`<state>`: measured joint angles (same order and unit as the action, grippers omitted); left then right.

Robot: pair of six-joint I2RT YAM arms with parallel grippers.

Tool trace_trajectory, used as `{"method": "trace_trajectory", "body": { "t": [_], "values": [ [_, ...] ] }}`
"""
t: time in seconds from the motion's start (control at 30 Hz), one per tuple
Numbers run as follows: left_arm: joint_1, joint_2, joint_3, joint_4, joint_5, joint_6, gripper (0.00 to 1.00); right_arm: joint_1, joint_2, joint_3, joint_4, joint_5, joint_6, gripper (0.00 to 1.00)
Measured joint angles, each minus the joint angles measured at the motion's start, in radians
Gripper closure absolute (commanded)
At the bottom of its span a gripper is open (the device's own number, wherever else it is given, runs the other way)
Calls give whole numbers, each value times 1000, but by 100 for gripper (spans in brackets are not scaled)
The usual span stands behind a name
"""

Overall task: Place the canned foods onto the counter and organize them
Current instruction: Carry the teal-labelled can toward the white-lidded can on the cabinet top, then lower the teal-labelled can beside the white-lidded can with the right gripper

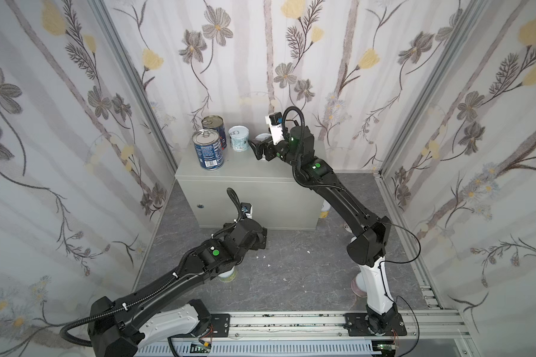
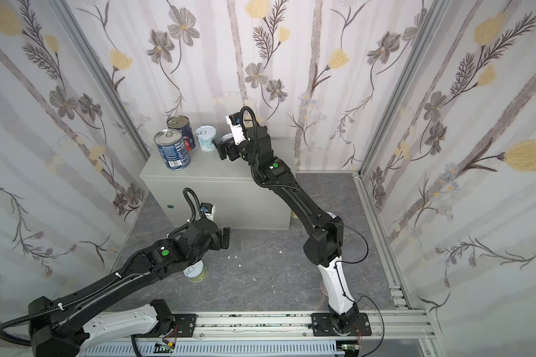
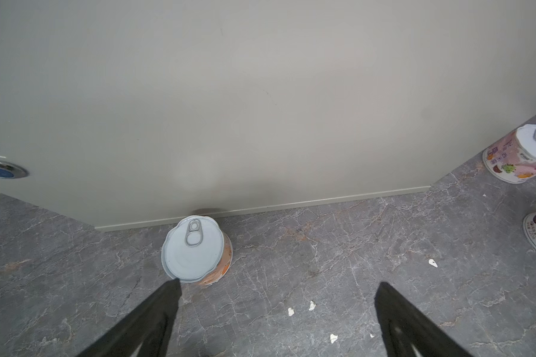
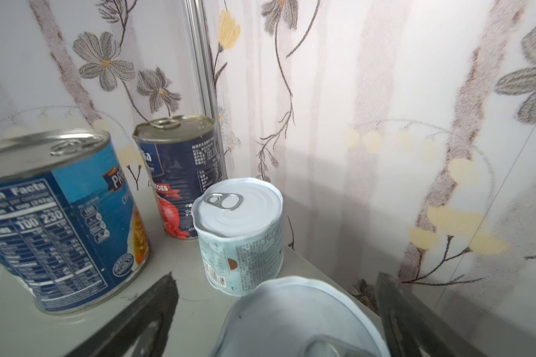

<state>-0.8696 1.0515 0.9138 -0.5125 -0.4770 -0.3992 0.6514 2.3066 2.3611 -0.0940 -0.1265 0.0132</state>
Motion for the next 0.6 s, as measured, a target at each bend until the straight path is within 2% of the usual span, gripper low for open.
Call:
{"method": "trace_trajectory", "body": {
  "t": [0.27, 0.3, 0.47, 0.53, 0.6],
  "values": [
    [0, -33, 24, -18, 8, -1, 0, 0, -105, 0, -47, -1, -22, 1],
    [0, -38, 25, -18, 6, 0, 0, 0, -119, 0, -60, -1, -22, 3],
    [0, -48, 27, -26, -2, 3, 0, -1, -182, -29, -142, 3, -22, 29],
    [0, -55, 27, -31, -7, 5, 0, -2, -230, -116, -155, 5, -21, 45],
    [0, -65, 27, -35, -17, 7, 0, -2, -284, -228, -157, 6, -19, 54]
  ]
}}
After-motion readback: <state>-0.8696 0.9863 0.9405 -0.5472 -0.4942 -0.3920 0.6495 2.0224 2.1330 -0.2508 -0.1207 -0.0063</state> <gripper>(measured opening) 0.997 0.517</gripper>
